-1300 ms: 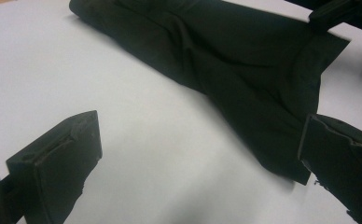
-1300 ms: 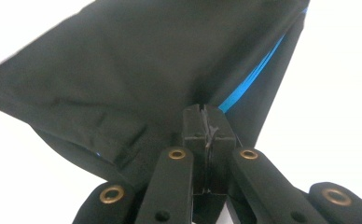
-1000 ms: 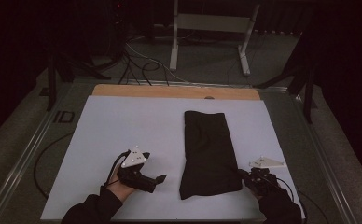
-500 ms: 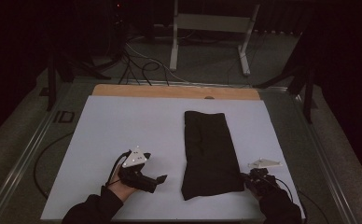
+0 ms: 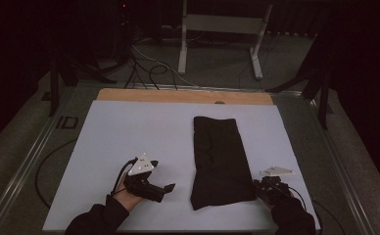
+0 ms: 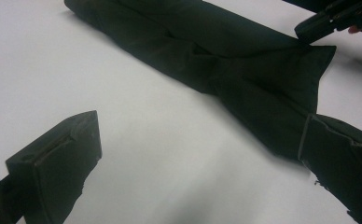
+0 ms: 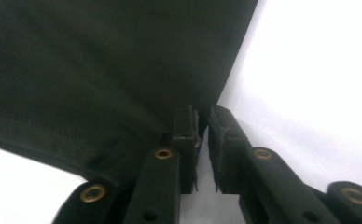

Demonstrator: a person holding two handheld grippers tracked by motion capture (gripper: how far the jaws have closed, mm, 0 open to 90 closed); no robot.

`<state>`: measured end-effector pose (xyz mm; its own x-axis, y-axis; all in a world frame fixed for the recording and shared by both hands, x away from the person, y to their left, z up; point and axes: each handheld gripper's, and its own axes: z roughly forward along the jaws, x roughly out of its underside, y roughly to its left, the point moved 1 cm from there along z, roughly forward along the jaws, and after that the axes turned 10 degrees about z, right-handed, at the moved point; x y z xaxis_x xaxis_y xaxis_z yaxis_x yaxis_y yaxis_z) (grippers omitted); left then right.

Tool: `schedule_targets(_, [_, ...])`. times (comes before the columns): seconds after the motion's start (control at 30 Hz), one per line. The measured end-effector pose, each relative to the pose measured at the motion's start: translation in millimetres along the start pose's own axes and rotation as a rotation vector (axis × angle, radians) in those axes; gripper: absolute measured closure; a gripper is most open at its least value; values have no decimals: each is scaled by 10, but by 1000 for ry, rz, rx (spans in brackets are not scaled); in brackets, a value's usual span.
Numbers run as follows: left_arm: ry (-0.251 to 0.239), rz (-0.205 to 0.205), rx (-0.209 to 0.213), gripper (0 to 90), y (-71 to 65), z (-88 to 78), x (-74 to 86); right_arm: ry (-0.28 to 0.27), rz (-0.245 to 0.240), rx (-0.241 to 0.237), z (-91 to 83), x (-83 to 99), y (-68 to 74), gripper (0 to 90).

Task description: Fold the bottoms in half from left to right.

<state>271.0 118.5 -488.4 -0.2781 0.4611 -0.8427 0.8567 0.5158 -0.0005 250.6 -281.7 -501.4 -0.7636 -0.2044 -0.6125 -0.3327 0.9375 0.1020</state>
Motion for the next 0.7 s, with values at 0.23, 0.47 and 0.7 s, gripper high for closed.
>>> schedule_targets(0.23, [-4, 8, 14, 0, -12, -3, 5, -101, -12, -29, -80, -79, 25, 528])
schedule_targets(0.47, [-5, 6, 28, 0, -15, -3, 16, -137, -39, -142, -82, -145, 76, 139])
schedule_targets(0.7, [-8, 7, 45, 0, -17, -2, -2, -142, -52, -187, -83, -154, 107, 95])
